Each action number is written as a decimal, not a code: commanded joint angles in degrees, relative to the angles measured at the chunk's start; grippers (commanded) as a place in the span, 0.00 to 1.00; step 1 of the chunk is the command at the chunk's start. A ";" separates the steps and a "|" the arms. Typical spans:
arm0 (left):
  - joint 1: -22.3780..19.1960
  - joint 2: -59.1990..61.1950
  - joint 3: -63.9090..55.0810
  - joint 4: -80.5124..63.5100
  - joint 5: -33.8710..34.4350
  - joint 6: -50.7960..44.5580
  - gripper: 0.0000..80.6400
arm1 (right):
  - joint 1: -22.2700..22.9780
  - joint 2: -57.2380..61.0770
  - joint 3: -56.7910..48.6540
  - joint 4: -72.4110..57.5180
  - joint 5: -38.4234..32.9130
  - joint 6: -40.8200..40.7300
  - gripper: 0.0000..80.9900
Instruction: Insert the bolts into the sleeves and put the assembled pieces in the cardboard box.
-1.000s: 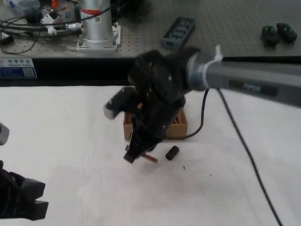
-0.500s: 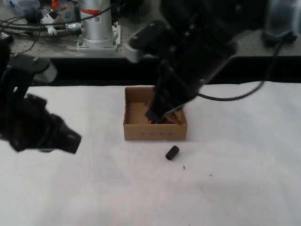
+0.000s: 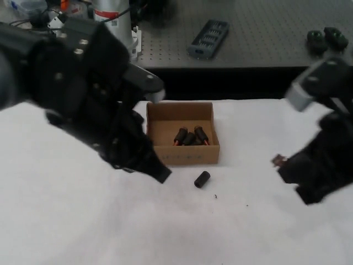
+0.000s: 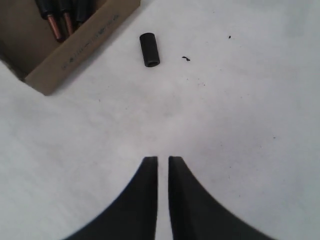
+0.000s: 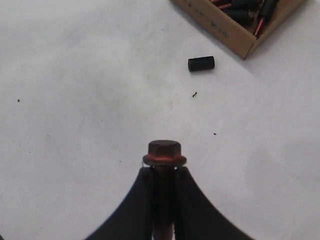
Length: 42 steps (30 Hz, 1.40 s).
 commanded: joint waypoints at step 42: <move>-5.70 33.68 -29.00 1.98 -6.76 -7.61 0.37 | -0.50 -31.18 9.60 0.62 2.91 14.91 0.04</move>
